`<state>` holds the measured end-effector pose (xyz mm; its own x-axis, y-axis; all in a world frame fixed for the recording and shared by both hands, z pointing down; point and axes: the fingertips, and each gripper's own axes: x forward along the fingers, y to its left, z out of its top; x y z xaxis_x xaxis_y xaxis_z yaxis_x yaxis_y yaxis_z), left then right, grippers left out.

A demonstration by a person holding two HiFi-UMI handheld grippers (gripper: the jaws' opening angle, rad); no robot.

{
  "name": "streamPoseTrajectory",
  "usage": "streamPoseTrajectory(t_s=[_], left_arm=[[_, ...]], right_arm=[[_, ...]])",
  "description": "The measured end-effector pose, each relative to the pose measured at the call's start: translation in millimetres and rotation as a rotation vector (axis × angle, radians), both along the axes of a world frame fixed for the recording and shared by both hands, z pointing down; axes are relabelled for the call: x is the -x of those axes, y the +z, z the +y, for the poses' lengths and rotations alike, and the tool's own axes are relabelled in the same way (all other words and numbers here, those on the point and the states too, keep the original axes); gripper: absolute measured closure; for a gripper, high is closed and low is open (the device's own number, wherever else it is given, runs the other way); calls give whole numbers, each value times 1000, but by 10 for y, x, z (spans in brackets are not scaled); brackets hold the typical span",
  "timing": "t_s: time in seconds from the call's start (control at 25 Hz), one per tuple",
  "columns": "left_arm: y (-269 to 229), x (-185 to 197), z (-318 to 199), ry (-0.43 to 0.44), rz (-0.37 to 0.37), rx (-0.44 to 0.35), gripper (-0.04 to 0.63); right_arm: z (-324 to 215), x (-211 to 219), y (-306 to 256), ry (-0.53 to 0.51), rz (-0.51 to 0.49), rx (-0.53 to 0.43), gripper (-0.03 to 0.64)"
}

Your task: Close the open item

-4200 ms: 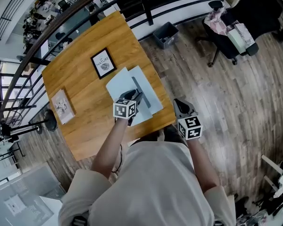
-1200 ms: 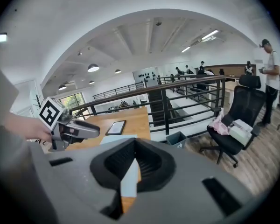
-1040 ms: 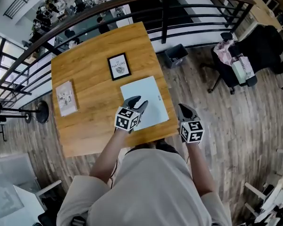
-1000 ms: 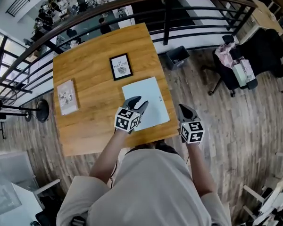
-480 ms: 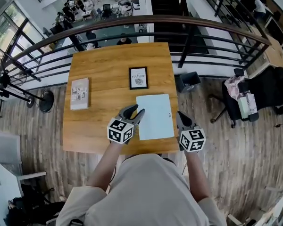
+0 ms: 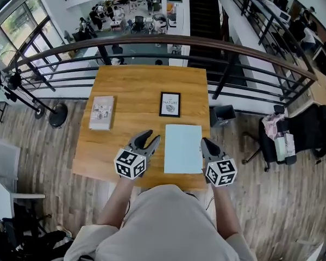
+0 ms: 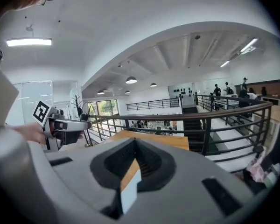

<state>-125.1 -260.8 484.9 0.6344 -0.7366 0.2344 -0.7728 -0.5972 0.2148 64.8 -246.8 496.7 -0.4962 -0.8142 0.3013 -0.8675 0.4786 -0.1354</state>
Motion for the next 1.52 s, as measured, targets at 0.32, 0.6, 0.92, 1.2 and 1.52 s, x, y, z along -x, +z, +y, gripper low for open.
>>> streamPoseTrajectory(t_s=[0.32,0.6,0.92,1.2,1.52], left_arm=[[-226,395,56,-62,3,-65,472],[-332,643,72,-112,-7,-96,501],[-345,744,8,-126,6,-93,541],[-313,760,-23,-120,1,-89,577],[-265,720,-47,-111,1,-82,600]], right_arm=[[-63,216,-193,-44,30,-73,615],[-158,285,-330,-48,30,-113,615],[-208,310,-415,-46,35,-126,615],[-213,319,-392,-42,36,-129,615],[-201,301,-298,-40,-1,-105,615]])
